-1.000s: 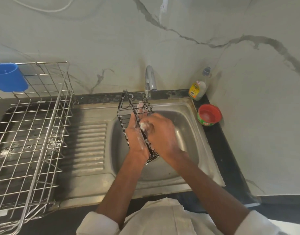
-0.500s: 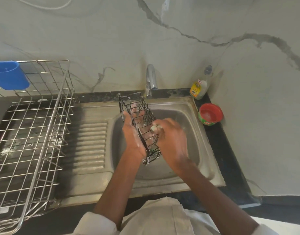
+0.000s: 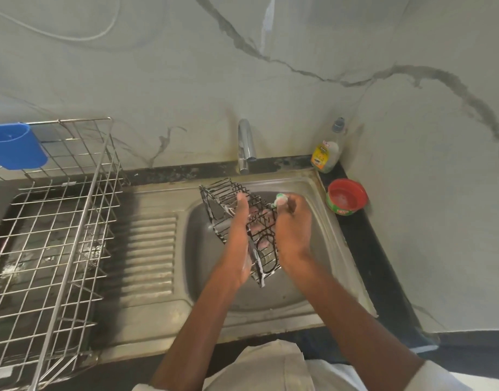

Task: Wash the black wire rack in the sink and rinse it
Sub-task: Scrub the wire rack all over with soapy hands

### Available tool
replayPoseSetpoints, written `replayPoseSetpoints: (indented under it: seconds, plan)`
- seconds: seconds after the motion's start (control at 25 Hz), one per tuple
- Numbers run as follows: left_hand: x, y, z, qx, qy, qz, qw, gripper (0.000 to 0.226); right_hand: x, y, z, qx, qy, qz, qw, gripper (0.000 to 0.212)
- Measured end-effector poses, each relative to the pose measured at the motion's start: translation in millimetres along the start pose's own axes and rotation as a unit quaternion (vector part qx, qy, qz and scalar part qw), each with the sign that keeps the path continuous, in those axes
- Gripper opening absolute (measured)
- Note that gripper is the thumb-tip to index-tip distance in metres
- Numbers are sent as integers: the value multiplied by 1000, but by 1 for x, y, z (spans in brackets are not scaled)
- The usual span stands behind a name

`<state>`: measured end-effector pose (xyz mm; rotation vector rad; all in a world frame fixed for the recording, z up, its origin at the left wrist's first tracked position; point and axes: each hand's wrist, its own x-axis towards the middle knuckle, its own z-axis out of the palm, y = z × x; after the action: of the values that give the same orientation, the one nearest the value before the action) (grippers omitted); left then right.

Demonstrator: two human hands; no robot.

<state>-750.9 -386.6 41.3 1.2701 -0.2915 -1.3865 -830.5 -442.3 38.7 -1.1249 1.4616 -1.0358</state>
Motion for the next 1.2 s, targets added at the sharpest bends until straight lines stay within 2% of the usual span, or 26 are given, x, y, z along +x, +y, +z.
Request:
replayPoseSetpoints:
  seconds: [0.08,0.12,0.2,0.24,0.4,0.52,0.56,0.68,0.72,0.8,0.84,0.92,0.96,1.08,1.2]
  plan:
    - [4,-7,-4,-69,-7,-9,998,75,7,-7,-10,-91,-32,-79,992,9]
    - [6,-8,-6,-106,-12,-16,994,78,10,-10,-16,-183,-25,-154,971,12]
    - [7,-10,-6,-165,-22,-22,986,83,7,-8,-27,-332,27,-291,897,23]
    - [9,-11,-6,-186,-24,-27,982,85,-1,-4,-27,-339,28,-325,882,22]
    - [12,-13,-6,-228,-27,-34,973,80,-19,13,-29,-317,-74,-417,849,30]
    - [11,-16,-1,-194,-29,1,981,74,-3,1,-29,-269,-9,-370,889,26]
    - [11,-18,-1,-179,-28,5,983,76,-5,-2,-27,-273,-8,-367,889,27]
    - [8,-19,0,-161,-44,-9,986,85,-18,10,-26,-338,-109,-441,824,26]
    - [9,-20,-1,-156,-47,-5,987,87,-14,10,-29,-332,-107,-429,833,27]
    - [11,-22,1,-153,-45,4,987,89,0,5,-32,-304,-60,-377,873,29]
    - [10,-22,1,-152,-45,0,987,91,0,1,-32,-296,-66,-386,871,27]
    - [11,-23,-1,-153,-62,-20,986,100,-18,2,-32,-325,-106,-462,818,28]
    - [11,-22,-3,-152,-77,-28,985,105,-26,6,-34,-317,-115,-473,814,34]
    - [7,-19,-6,-174,-125,-34,976,108,-33,7,-38,-215,-87,-403,885,38]
    - [9,-15,-5,-205,-128,-38,970,101,-27,-8,-20,-168,-101,-395,898,33]
